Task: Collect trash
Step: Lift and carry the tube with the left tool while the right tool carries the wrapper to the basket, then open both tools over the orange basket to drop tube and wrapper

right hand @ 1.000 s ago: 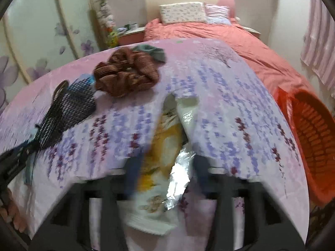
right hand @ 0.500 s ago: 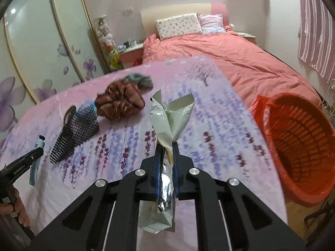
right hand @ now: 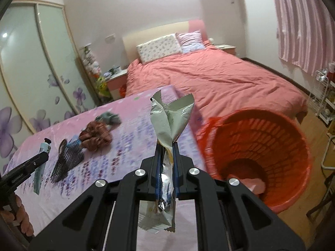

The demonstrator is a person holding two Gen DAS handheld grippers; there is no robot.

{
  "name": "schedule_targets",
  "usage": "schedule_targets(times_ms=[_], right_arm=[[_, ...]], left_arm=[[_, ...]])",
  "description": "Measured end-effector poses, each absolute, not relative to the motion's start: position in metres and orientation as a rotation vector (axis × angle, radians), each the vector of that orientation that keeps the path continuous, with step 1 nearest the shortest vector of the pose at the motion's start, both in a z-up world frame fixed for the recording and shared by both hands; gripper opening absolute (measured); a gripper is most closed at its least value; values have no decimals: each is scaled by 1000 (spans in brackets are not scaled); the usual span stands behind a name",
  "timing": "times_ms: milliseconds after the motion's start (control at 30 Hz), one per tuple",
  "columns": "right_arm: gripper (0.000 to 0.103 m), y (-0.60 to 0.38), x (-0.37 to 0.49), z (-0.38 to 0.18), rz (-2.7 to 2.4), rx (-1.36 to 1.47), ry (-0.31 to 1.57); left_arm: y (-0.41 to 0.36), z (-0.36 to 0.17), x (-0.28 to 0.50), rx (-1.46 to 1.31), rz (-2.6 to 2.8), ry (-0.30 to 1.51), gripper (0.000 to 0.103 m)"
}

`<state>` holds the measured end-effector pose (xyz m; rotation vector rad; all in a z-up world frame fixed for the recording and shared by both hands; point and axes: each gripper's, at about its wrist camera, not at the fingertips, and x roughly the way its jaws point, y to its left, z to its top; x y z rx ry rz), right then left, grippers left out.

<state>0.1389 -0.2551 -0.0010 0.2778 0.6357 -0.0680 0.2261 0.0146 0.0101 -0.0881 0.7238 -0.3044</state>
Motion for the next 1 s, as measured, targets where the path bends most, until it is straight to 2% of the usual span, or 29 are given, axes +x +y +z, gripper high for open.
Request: schedule_targets(times_ms=[300, 633, 733, 800, 833, 900, 1000], right_arm=[[10, -336, 122, 1, -201, 346, 574], [11, -398, 129, -23, -266, 428, 578], [16, -412, 133, -32, -269, 457, 591], [21, -418, 137, -39, -268, 474, 600], [23, -420, 139, -42, -271, 479, 609], [35, -419, 141, -49, -280, 478, 622], [47, -414, 139, -56, -292, 463, 631]], left_arm=[[-122, 18, 229, -48, -574, 723, 28], [-270, -11, 233, 36, -765, 783, 28], [-297, -27, 240, 68, -765, 803, 29], [-307, -35, 246, 82, -754, 812, 38], [-310, -38, 249, 89, -741, 815, 47], [-311, -46, 255, 104, -711, 827, 49], [-293, -51, 259, 113, -677, 831, 51]])
